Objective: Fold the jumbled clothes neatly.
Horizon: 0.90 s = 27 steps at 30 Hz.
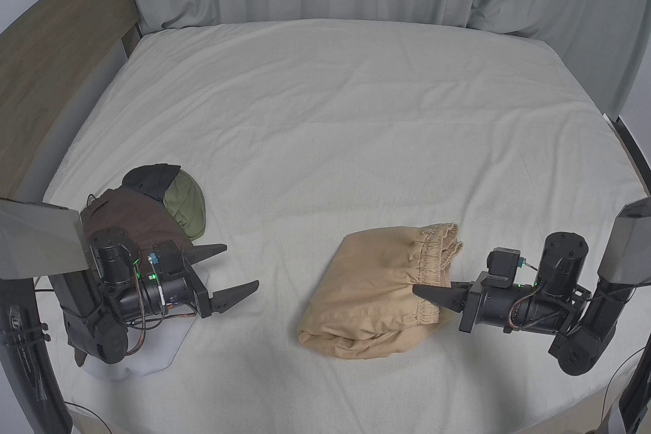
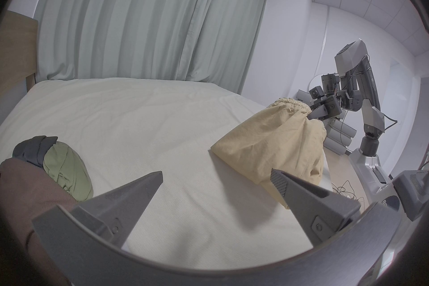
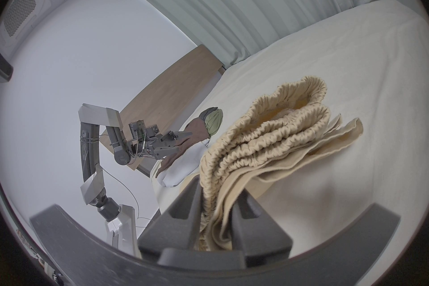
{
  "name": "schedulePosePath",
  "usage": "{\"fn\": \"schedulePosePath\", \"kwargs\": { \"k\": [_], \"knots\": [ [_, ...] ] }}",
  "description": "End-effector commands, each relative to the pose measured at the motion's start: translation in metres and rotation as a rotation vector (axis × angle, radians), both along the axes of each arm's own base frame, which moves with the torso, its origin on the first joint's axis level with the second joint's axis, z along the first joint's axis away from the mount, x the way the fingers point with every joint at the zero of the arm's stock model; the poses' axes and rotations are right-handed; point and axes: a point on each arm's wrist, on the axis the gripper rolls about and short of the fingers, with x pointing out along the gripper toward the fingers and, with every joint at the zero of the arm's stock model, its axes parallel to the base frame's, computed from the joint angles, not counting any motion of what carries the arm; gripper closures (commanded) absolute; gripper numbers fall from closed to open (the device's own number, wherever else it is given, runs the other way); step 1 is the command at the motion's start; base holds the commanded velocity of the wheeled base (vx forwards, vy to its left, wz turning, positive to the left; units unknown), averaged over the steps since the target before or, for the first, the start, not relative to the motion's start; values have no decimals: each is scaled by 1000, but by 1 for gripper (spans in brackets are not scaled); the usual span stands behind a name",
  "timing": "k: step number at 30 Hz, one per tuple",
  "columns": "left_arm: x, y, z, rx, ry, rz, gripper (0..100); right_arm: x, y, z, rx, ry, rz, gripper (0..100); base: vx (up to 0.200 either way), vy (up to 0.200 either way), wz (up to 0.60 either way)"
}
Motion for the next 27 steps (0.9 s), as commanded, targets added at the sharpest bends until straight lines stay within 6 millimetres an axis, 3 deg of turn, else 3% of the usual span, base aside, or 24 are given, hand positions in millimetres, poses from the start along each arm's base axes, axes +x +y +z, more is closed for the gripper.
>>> {"fn": "schedulePosePath", "kwargs": {
  "k": [1, 15, 21, 27],
  "knots": [
    [-1, -1, 0, 0, 0, -4, 0, 2, 0, 3, 7, -15, 1, 100, 0, 0, 0],
    [0, 1, 6, -3, -21, 3, 0, 27, 12, 26, 98, -107, 19, 100, 0, 0, 0],
    [0, 1, 6, -3, -24, 4, 0, 42, 21, 57, 206, -165, 23, 100, 0, 0, 0],
    [2, 3, 7, -4, -29, 9, 0, 65, 27, 72, 302, -158, 25, 100, 0, 0, 0]
  ]
}}
